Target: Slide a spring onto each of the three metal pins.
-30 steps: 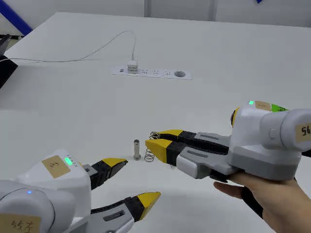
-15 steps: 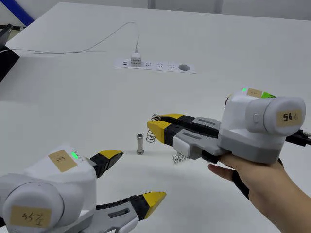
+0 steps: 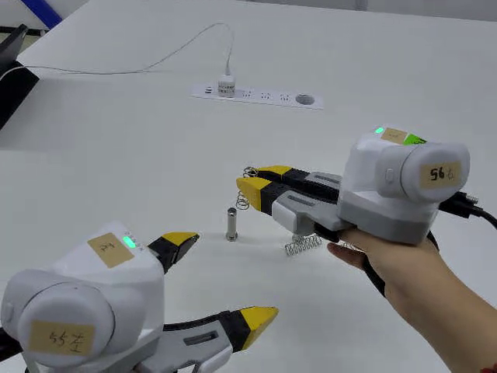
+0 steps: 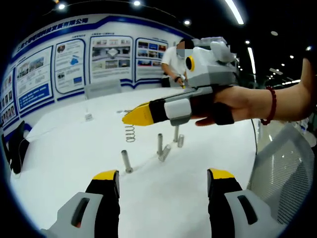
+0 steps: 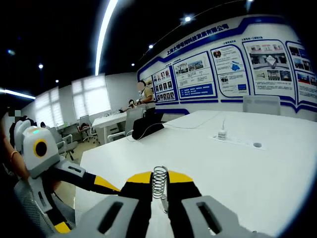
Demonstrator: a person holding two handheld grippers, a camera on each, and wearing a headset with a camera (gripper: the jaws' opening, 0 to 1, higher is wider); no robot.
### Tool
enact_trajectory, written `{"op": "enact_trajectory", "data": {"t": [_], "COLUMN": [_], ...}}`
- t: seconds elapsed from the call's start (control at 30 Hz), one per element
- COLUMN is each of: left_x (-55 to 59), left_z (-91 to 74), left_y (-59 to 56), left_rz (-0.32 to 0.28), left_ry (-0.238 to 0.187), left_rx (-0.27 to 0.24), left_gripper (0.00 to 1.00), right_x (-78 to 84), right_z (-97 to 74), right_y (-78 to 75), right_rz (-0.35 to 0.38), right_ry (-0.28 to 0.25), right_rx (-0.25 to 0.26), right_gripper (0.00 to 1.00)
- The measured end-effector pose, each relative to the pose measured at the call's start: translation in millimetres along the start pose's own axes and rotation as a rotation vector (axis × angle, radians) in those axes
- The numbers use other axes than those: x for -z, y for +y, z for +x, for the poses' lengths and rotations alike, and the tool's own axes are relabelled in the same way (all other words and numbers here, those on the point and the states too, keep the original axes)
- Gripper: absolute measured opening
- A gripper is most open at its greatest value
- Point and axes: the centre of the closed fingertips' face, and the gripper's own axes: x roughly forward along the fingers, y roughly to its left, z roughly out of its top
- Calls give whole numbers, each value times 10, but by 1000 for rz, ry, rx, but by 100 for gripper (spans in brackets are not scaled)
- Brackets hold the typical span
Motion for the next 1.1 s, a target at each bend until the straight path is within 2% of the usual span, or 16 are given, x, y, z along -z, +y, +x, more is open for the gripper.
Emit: {"op": "enact_trajectory", "data": {"t": [0.53, 0.97, 1.1], "left_x": [35, 44, 41], "left_z": [-4, -14, -17], "left_y": [34, 46, 53], "left_rz": [-13, -17, -20], "left_ry": [10, 16, 15], "left_rx": [-18, -25, -27], "left_gripper": [79, 80, 80], "right_x": [142, 236, 258], "right_z": [207, 248, 247], "right_y": [-80, -48, -29], "right_rz": [-29, -74, -113], "right_ry": [41, 74, 86], "right_rx": [18, 11, 10], "right_gripper": [12, 12, 12]}}
